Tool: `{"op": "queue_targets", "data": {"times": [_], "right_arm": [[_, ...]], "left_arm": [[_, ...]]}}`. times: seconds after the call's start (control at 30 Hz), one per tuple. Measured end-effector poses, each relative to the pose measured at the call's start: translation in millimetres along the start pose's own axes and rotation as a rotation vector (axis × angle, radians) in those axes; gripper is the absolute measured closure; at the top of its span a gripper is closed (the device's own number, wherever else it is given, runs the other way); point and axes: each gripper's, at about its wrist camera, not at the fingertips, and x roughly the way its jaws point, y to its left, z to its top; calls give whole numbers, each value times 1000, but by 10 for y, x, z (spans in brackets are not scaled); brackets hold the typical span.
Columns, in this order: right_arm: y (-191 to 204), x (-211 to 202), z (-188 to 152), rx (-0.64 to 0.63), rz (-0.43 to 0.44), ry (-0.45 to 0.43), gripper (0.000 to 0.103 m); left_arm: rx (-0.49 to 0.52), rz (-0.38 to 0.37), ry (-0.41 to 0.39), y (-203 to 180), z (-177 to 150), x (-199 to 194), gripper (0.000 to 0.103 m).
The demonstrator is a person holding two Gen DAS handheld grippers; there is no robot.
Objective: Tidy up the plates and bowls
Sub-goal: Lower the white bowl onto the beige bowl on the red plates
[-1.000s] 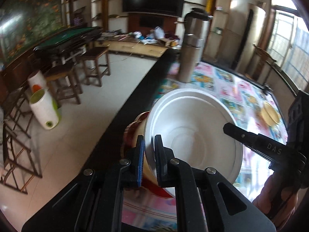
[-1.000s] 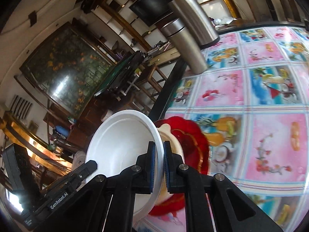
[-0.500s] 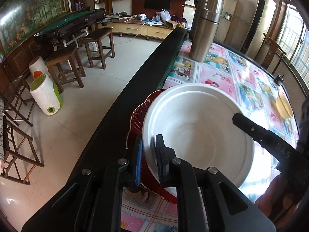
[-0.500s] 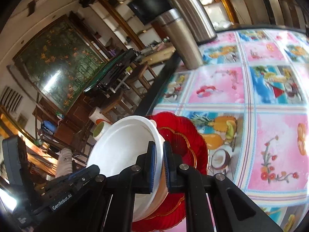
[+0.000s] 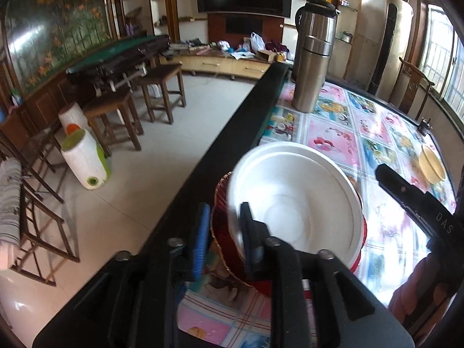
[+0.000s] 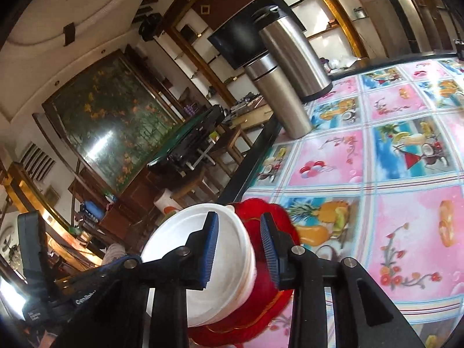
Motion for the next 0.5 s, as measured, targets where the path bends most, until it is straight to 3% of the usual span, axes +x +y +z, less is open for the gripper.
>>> {"op": "queue_targets", "data": {"times": [0.07, 0.23, 0.5], "right_arm": [[-68, -58, 0, 9, -8, -12, 70], [-246, -183, 24, 38, -28, -31, 70], [-527, -478, 91, 89, -41, -89, 70]], "left_arm": [[-4, 31, -28, 21, -10, -67, 70], [7, 105, -115, 21, -47, -315, 70], [94, 93, -210, -318, -93, -673, 70]]}}
